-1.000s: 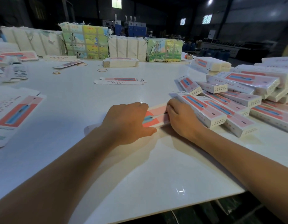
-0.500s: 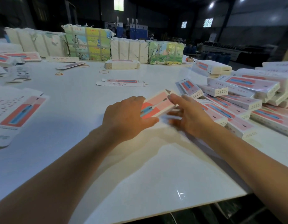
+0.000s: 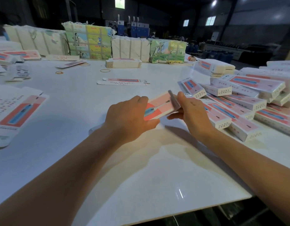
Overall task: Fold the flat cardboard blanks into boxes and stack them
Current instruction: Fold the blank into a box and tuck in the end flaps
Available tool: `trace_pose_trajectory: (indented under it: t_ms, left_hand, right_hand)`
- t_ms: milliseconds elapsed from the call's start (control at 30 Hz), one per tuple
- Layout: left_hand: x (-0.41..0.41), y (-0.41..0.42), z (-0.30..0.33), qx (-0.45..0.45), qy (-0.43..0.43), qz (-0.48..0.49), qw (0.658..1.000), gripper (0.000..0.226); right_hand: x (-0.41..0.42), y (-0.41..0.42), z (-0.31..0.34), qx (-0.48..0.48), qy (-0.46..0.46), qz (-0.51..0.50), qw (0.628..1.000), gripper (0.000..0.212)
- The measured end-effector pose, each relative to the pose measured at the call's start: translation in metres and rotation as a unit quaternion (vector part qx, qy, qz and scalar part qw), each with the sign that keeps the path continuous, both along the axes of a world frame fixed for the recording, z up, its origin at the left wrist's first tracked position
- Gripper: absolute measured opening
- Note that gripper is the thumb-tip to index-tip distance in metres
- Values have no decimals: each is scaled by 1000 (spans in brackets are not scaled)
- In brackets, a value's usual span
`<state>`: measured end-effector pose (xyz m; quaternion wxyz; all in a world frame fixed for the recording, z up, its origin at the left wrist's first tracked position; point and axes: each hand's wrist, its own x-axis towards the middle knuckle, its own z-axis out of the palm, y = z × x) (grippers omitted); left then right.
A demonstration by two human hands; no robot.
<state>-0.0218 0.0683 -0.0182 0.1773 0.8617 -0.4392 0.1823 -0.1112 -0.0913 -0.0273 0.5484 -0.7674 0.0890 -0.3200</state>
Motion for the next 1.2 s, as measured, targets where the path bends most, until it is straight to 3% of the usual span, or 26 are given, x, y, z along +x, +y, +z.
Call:
trace_pose_trajectory:
  t_ms: [100,300,533,667,867,1033,1200]
  left_hand:
    - [-1,0,-1,1,-22,-3,1000,56]
    - [2,2,-2,-9,-32,-8,999,58]
    - [4,2,-4,9,-61,-10,998,58]
    - [4,3,-5,28,-81,-17,996,59]
    - [3,-2,-5,29,-87,-9,996,60]
    - [2,-4,-7,18,-94,3,995,60]
    - [3,-5,-6,16,-97,20,995,61]
  right_hand:
    - [3,-3,2,89,-10,16,996,37]
    - [2,-6,3,99,-37,15,994,36]
    - [1,-3,2,66,-16,23,997,48]
    - [2,-6,1,72,0,5,997,44]
    - [-4,2,-1,-68,12,-5,998,44]
    - [-7,12,-5,-314,53,-87,944,18]
    - [-6,15,-1,-230,44,-57,971,21]
